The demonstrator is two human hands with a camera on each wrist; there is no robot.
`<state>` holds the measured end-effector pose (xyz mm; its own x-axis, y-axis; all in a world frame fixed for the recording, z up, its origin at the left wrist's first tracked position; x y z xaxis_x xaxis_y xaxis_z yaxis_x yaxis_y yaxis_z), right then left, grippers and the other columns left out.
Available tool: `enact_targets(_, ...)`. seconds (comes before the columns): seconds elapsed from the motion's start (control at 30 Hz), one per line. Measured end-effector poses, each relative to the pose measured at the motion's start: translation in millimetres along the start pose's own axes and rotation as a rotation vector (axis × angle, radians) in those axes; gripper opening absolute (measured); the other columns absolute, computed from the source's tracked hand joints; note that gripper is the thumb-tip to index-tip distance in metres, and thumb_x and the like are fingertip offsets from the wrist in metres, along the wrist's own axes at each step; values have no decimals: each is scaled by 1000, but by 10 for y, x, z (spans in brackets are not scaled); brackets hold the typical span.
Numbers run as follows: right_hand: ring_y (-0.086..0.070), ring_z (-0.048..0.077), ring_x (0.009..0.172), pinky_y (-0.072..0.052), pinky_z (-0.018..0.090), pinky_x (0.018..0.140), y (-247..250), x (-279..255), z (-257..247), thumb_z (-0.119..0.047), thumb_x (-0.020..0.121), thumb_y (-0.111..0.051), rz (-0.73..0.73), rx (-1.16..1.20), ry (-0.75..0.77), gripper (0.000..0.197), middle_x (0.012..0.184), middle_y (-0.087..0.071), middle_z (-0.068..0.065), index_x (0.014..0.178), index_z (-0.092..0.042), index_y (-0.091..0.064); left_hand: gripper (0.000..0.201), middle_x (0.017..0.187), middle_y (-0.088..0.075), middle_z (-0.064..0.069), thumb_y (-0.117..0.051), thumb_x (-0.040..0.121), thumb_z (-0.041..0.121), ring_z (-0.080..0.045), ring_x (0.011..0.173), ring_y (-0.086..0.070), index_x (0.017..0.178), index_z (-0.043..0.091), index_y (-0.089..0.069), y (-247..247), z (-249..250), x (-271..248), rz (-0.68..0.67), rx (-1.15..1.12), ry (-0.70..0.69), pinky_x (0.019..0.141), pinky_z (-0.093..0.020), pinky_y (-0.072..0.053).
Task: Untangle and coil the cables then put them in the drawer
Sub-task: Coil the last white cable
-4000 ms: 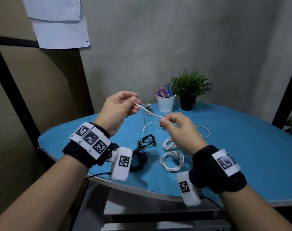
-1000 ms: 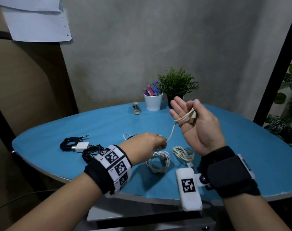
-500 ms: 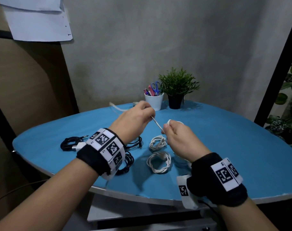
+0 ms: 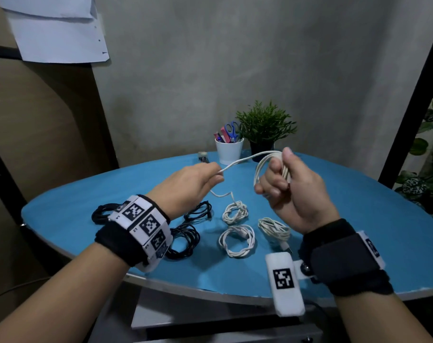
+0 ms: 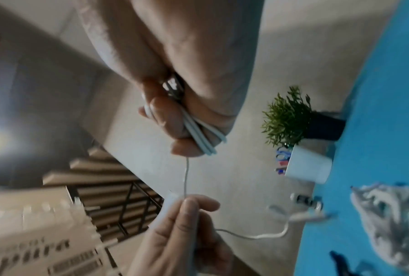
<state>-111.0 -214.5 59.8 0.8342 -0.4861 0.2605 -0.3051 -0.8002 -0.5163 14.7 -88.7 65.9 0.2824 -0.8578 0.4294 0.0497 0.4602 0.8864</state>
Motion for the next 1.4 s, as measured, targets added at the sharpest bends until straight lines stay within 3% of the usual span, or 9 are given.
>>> enact_targets(0.17, -49, 13, 50, -44, 24, 55, -22, 19, -37, -34, 101, -32, 31, 168, 50, 37, 63, -59, 2, 74, -15, -51, 26, 92, -53, 2, -34, 97, 41, -16, 83, -51, 104, 23, -51, -157, 237, -60, -135, 30, -54, 76, -29, -41)
enact_targets(0.3, -67, 22, 102, -54, 27, 83, 4, 39, -45, -31, 101, -31, 82, 220, 127, 36, 110, -68, 15, 82, -11, -54, 25, 88, -45, 5, -41, 97, 36, -18, 84, -50, 105, 18, -56, -313, 370, -120, -265, 25, -82, 77, -28, -40)
enact_targets(0.4, -60, 17, 113, -44, 27, 99, 31, 36, -28, -23, 101, -37, 163, -108, 236, 31, 115, -66, 9, 83, -12, -60, 22, 87, -47, 4, -45, 97, 30, -20, 88, -53, 103, 14, -59, -314, 408, -161, -267, -37, -96, 75, -23, -37)
enact_targets(0.47, -63, 11, 97, -43, 18, 84, 40, 2, -9, -22, 98, -44, 214, -560, 311, 26, 127, -47, 15, 81, -16, -62, 20, 89, -52, 1, -46, 96, 28, -20, 89, -54, 103, 15, -59, -250, 412, -163, -225, -48, -100, 78, -26, -41)
enact_targets(0.5, -61, 7, 87, -42, 21, 76, 35, -21, 3, -22, 98, -46, 211, -757, 343, 25, 88, -47, -10, 81, -16, -63, 20, 90, -53, 1, -46, 96, 29, -19, 89, -54, 103, 16, -59, -209, 412, -160, -198, -33, -101, 79, -28, -42)
enact_targets(0.73, -53, 8, 60, -41, 25, 62, -29, -58, 90, -29, 97, -44, 22, -1263, 281, 33, 70, -63, 5, 81, -5, -59, 21, 81, -54, 5, -49, 92, 35, -16, 77, -52, 89, 17, -58, 190, 285, -107, 183, 26, -132, 73, -35, -45)
enact_targets(0.9, -49, 15, 46, -40, 26, 49, -130, -139, 167, -54, 83, -50, -135, -775, 65, 49, 46, -45, -1, 63, -10, -56, 26, 79, -57, 2, -53, 90, 37, -8, 72, -54, 91, 14, -66, 218, 199, -70, 219, -257, -52, 72, -24, -45)
enact_targets(1.1, -28, 10, 36, -44, 26, 46, -236, -155, 128, -41, 82, -50, -172, -177, -17, 38, 47, -26, -2, 60, -12, -40, 19, 92, -60, 15, -45, 94, 34, 9, 80, -55, 104, 28, -59, -20, 388, -124, -35, -811, -1, 78, -13, -46)
enact_targets(1.4, -47, 12, 45, -43, 22, 51, -83, -119, 145, -31, 85, -56, -66, -415, 112, 25, 49, -47, 0, 73, -11, -63, 33, 67, -47, 4, -49, 86, 38, -5, 60, -42, 87, 6, -57, -53, 314, -95, 56, -752, 84, 61, -22, -37)
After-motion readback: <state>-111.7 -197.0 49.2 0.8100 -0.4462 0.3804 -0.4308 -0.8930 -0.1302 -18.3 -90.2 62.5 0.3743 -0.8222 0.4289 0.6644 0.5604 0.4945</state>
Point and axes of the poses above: each hand's wrist, its own x-axis towards the middle knuckle, its own y-axis out of the back of the hand, z = x × y, the point moved 4 cm from there along x, towards the middle knuckle
